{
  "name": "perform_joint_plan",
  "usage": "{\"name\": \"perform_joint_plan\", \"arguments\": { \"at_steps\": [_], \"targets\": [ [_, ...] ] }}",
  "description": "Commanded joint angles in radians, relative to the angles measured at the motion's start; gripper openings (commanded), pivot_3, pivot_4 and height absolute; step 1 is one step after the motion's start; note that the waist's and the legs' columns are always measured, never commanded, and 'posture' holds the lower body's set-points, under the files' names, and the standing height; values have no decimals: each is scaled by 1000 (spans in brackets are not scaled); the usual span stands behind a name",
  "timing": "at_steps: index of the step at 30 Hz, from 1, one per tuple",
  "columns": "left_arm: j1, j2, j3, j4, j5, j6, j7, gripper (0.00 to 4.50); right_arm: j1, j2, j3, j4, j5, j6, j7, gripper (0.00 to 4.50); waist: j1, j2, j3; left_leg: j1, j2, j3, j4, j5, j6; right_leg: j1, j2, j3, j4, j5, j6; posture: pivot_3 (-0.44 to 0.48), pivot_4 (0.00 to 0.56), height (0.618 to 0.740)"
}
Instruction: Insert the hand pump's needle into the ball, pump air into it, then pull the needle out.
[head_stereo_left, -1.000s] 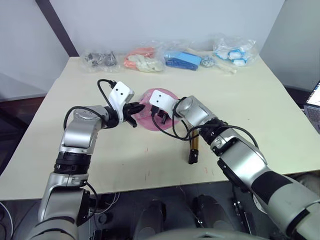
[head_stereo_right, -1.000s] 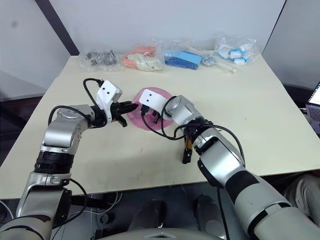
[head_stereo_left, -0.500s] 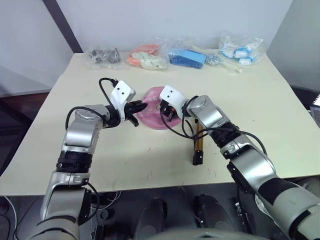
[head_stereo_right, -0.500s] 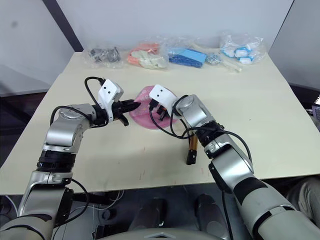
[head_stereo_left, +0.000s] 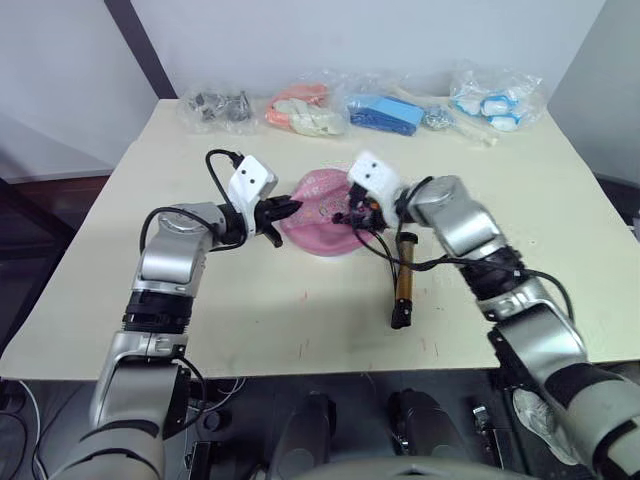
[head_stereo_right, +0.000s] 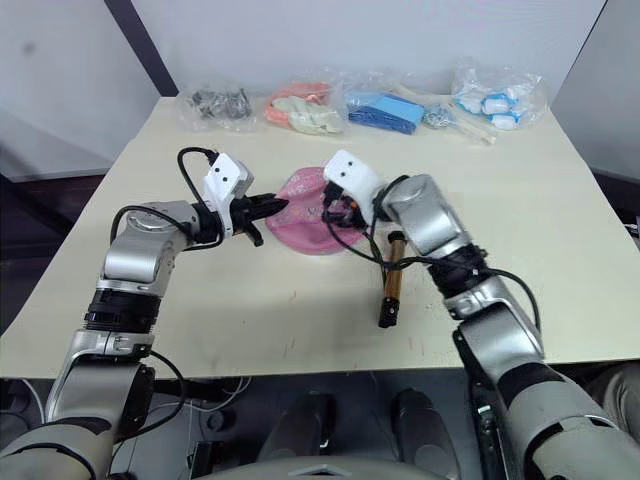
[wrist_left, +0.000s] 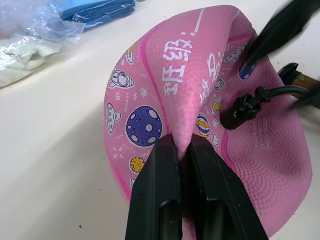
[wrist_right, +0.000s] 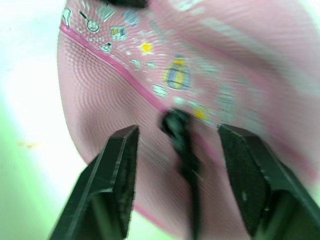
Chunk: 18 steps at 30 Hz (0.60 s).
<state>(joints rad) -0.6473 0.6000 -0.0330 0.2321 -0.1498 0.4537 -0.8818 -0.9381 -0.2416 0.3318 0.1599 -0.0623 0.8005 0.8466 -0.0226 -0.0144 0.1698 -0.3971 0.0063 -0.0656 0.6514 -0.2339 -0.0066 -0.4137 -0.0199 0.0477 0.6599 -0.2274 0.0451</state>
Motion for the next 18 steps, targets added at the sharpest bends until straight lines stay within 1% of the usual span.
{"name": "perform_joint_plan", "arguments": {
  "at_steps": [1,3,4,5,6,9,10,11,12,15,16,17,18],
  "targets": [
    [14,-5,-12,16,-6,12,-11,0,47,-52,-32,-194,56,57,33,2635,1,0,0,0,0,0,0,0,0,0,0,0,0,0,0,0,150,740],
    [17,-7,15,-10,-42,29,-26,781,94,-100,-63,-290,92,76,45,2691,2,0,0,0,0,-1,0,0,0,0,0,-1,0,0,0,0,150,740],
    [20,-6,21,-19,-52,31,-33,1049,109,-115,-73,-320,106,81,46,2691,2,0,1,0,0,-1,0,0,0,0,0,-1,0,-1,0,0,150,740],
    [27,-1,31,-37,-69,42,-44,1463,132,-135,-88,-357,124,83,50,2691,1,0,2,-1,1,0,0,0,0,0,0,-1,-1,0,0,0,150,740],
    [33,3,47,-54,-92,64,-52,2026,153,-151,-105,-387,142,85,50,2691,-3,0,3,-1,1,0,0,0,0,0,0,-1,-1,0,0,0,150,740],
    [69,59,127,-108,-180,141,-96,3440,262,-225,-205,-506,221,55,79,2691,-9,-3,6,-3,1,0,0,0,0,-2,0,-1,-2,0,0,0,150,740],
    [83,75,148,-126,-205,155,-111,3739,296,-208,-262,-530,275,27,85,2691,-14,-3,6,-4,1,0,-1,0,0,-2,0,-1,-2,0,0,0,150,740],
    [93,86,165,-144,-232,171,-123,4353,319,-214,-289,-545,297,6,85,2691,-19,-4,8,-4,1,1,-2,0,0,-3,0,0,-3,0,0,0,150,740],
    [105,100,181,-161,-252,187,-129,4437,346,-226,-318,-562,326,-3,93,2691,-21,-4,9,-4,1,1,-3,0,0,-3,0,0,-3,0,-1,0,150,740],
    [142,130,224,-207,-299,214,-138,4437,388,-288,-367,-597,401,28,129,2691,-21,-3,13,-4,2,2,-4,0,0,-5,0,0,-4,0,-2,0,150,740],
    [157,141,240,-220,-315,225,-140,4437,400,-304,-401,-604,437,31,138,2691,-21,-4,14,-5,2,2,-4,0,0,-5,0,0,-4,0,-2,0,150,740],
    [175,152,257,-232,-330,233,-144,4500,415,-323,-429,-613,463,31,143,3082,-20,-4,14,-4,2,2,-4,0,0,-5,-1,0,-4,-1,-1,0,150,740],
    [193,162,271,-241,-345,243,-147,4500,429,-342,-453,-619,486,29,148,3235,-20,-4,14,-4,2,3,-4,0,0,-5,-1,0,-4,-1,-1,0,150,740]
  ]
}}
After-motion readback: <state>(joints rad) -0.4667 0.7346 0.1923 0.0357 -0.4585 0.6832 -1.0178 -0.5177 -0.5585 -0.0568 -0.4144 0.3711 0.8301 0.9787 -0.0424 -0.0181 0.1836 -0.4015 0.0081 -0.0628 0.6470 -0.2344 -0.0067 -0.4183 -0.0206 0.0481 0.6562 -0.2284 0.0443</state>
